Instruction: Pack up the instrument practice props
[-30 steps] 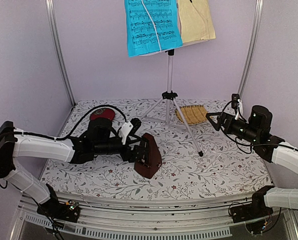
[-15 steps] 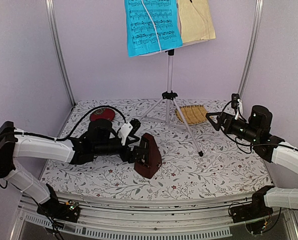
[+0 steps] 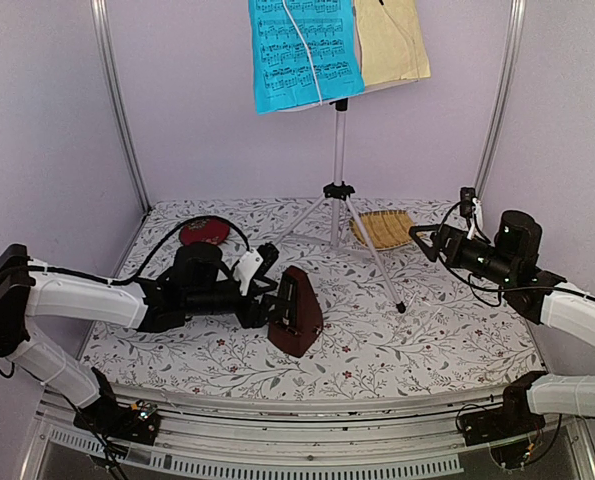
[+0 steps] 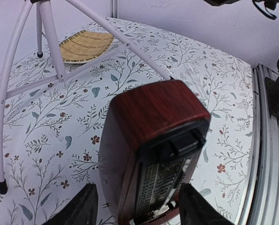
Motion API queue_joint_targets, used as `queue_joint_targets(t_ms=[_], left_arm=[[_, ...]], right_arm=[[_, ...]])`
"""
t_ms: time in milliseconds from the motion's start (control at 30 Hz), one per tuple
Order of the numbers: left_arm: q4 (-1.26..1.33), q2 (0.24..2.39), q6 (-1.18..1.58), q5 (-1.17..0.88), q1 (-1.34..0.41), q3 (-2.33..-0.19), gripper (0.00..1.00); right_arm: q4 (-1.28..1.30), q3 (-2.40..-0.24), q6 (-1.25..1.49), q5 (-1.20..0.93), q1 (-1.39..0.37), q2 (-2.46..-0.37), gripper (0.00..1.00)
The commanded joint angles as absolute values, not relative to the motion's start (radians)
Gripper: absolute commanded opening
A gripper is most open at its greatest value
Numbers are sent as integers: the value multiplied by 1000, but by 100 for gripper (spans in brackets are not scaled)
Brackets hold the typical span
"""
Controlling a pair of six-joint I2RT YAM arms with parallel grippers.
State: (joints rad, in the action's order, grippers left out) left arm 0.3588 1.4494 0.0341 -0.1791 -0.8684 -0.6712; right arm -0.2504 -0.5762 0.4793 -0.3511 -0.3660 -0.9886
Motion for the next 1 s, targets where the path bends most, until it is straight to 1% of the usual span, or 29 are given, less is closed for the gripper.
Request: queue_joint_targets(t_ms=[0,233,633,867,933,967], left_arm=[[397,1429,38,-202,-862,-658,59],[405,1435,37,-219,-859,-661,50],[408,1434,44,-227,-855,-657,42],[410,1433,46,-231,-853,-657,40],[410,1432,48,-233,-853,-657,40],[411,1431,50,-233,-854,-655,42]], right_arm=[[-279,-573,487,-364,-364,-999,99],[-279,-572,488,-367,-364,-1000,99],[-279,-571,486,-365,-365,-1003,99],[-278,-569,486,-365,-364,-1002,99],[-279,-567,485,-365,-364,-1003,99],[-279,-568,485,-365,-364,-1000,99]])
